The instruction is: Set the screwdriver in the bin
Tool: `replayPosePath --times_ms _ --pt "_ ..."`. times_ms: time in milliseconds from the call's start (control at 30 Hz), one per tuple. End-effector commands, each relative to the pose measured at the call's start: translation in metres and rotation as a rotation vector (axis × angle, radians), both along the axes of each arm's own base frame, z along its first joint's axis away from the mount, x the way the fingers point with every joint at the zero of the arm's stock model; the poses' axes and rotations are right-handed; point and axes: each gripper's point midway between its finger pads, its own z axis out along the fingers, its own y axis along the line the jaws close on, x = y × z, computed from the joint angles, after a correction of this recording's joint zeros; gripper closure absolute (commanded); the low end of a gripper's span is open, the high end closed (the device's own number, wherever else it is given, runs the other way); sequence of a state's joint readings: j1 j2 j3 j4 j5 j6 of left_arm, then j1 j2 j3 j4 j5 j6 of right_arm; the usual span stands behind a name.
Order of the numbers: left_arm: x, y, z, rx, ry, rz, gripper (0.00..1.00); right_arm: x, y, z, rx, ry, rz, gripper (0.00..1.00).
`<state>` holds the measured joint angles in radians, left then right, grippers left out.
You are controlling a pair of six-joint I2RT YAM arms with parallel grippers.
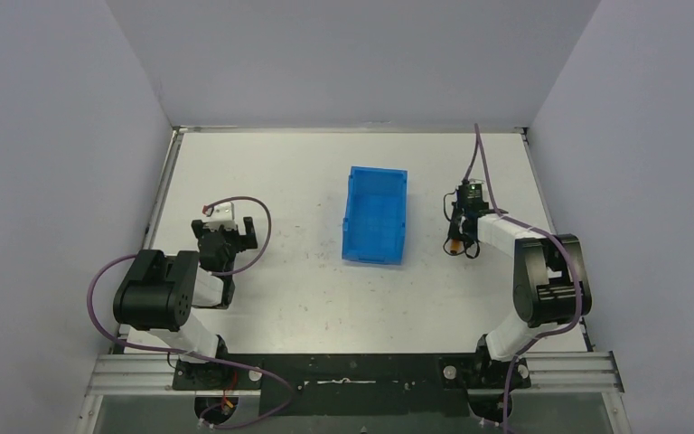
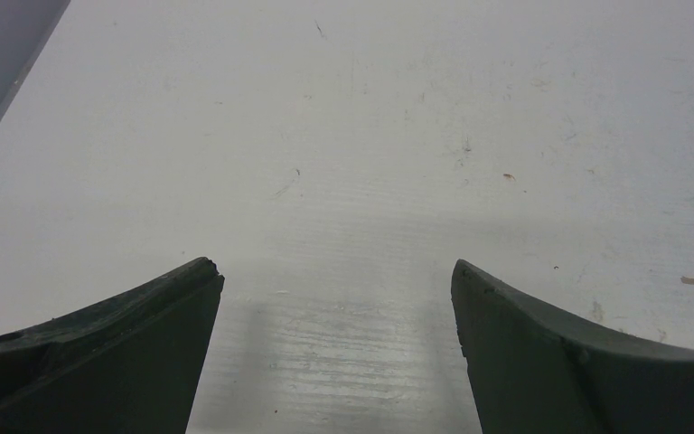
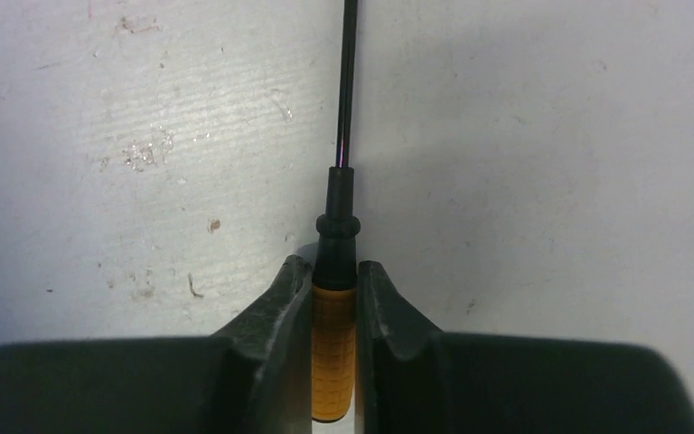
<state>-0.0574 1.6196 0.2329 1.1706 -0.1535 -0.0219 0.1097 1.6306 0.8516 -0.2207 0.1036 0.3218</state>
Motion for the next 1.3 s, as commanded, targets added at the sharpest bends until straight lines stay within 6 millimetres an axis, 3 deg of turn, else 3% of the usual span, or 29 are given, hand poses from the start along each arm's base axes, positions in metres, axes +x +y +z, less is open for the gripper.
replayPosePath --times_ms 0,267,400,533,667,767,833,933,1267 --pt "0.01 -0.001 0.019 -0.008 -0.067 0.0 0.03 0.004 0.007 0.036 0.041 -0.038 0.023 1.0" --pt "0.01 -0.001 0.019 -0.009 -0.068 0.001 0.03 0.011 0.009 0.164 0.012 -0.249 0.019 1.0" --pt "0.011 -0.001 0.019 -0.008 -0.068 0.0 0.03 0.011 0.022 0.219 0.009 -0.35 0.033 1.0" --pt "0.01 -0.001 0.019 -0.008 -0.067 0.001 0.03 0.012 0.064 0.266 0.058 -0.456 0.097 1.0" --pt "0.011 -0.001 0.019 -0.008 -0.067 0.001 0.03 0.01 0.121 0.289 0.144 -0.527 0.198 1.0" --pt "0.011 -0.001 0.019 -0.008 -0.068 0.0 0.03 0.009 0.165 0.29 0.19 -0.549 0.284 1.0" --pt "0.011 -0.001 0.019 -0.008 -0.068 0.001 0.03 0.01 0.19 0.276 0.197 -0.532 0.333 1.0" --pt "0.011 -0.001 0.019 -0.009 -0.067 0.001 0.03 0.011 0.217 0.239 0.208 -0.461 0.392 1.0" --pt "0.01 -0.001 0.019 -0.008 -0.067 0.001 0.03 0.019 0.243 0.111 0.168 -0.209 0.443 1.0"
